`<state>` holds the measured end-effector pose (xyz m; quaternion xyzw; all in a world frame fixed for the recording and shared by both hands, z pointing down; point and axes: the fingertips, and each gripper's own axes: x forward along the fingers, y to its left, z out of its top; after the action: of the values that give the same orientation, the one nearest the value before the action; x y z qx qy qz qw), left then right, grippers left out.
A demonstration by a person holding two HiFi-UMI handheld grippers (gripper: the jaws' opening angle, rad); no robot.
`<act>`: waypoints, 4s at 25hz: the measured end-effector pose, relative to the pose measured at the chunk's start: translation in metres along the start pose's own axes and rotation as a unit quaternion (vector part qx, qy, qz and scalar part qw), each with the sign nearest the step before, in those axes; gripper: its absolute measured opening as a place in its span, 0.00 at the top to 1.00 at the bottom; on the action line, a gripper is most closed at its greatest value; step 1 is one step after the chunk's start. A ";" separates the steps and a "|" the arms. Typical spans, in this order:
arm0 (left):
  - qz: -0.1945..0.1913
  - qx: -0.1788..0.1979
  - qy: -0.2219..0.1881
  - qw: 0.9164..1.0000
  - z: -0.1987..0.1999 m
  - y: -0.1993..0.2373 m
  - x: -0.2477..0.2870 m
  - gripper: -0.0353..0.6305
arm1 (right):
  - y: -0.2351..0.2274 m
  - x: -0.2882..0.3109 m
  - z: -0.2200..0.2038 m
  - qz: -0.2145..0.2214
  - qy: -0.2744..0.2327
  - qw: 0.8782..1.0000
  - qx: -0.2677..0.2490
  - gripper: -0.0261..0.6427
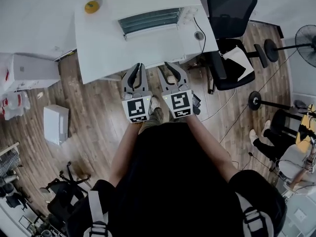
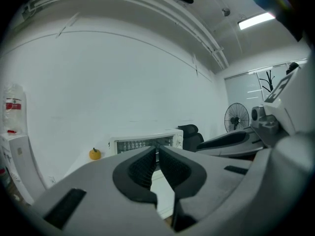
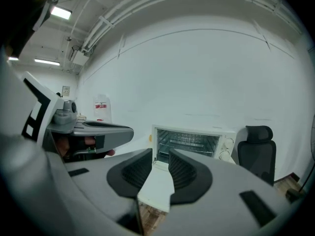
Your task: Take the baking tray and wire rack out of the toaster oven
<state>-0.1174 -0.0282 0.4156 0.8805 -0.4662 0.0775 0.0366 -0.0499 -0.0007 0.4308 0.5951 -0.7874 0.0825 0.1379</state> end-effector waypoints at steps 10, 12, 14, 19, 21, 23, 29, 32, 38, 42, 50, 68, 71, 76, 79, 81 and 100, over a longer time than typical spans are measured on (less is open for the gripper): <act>0.031 0.019 0.018 0.999 0.001 0.022 0.027 0.91 | -0.016 0.051 -0.001 0.032 0.003 0.999 0.012 0.82; 0.032 0.019 0.024 0.999 -0.001 0.022 0.037 0.91 | -0.022 0.061 -0.002 0.040 0.006 0.999 0.013 0.82; 0.032 0.018 0.031 0.999 -0.004 0.020 0.049 0.91 | -0.030 0.070 -0.001 0.044 0.007 0.999 0.015 0.82; 0.032 0.005 0.045 0.998 -0.008 0.016 0.077 0.91 | -0.055 0.089 -0.004 0.048 0.016 0.998 0.026 0.82; 0.033 0.002 0.050 0.998 -0.010 0.014 0.087 0.91 | -0.065 0.097 -0.006 0.050 0.019 0.998 0.037 0.82; 0.036 0.002 0.056 0.998 -0.013 0.013 0.098 0.91 | -0.076 0.105 -0.009 0.051 0.022 0.997 0.051 0.82; 0.057 -0.043 0.073 0.995 -0.022 0.023 0.123 0.91 | -0.105 0.132 -0.023 0.049 0.038 0.994 0.091 0.82; 0.063 -0.074 0.084 0.992 -0.031 0.024 0.141 0.91 | -0.121 0.145 -0.030 0.043 0.043 0.991 0.118 0.82; 0.081 -0.142 0.113 0.980 -0.059 0.028 0.175 0.91 | -0.155 0.173 -0.049 0.023 0.052 0.982 0.178 0.82; 0.093 -0.201 0.122 0.967 -0.073 0.032 0.194 0.91 | -0.171 0.185 -0.064 0.023 0.060 0.977 0.202 0.82; 0.129 -0.342 0.108 0.924 -0.103 0.047 0.224 0.91 | -0.191 0.211 -0.089 0.026 0.076 0.951 0.299 0.80; 0.168 -0.580 0.076 0.794 -0.176 0.098 0.260 0.88 | -0.198 0.267 -0.127 -0.004 0.087 0.888 0.451 0.71; 0.162 -0.602 0.067 0.779 -0.179 0.102 0.268 0.79 | -0.198 0.274 -0.125 -0.003 0.078 0.882 0.464 0.71; 0.164 -0.614 0.071 0.769 -0.186 0.106 0.279 0.79 | -0.204 0.285 -0.125 -0.013 0.074 0.871 0.485 0.71; 0.163 -0.616 0.069 0.768 -0.187 0.111 0.287 0.79 | -0.206 0.293 -0.128 -0.013 0.077 0.865 0.495 0.71; 0.162 -0.619 0.066 0.765 -0.187 0.112 0.290 0.78 | -0.208 0.294 -0.130 -0.016 0.078 0.864 0.498 0.71; 0.147 -0.629 0.079 0.759 -0.189 0.116 0.314 0.78 | -0.221 0.317 -0.137 -0.031 0.085 0.850 0.519 0.71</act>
<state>-0.0585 -0.3234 0.6545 0.5703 -0.5295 -0.1597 0.6073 0.0982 -0.3118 0.6532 0.5944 -0.5963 0.5254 -0.1227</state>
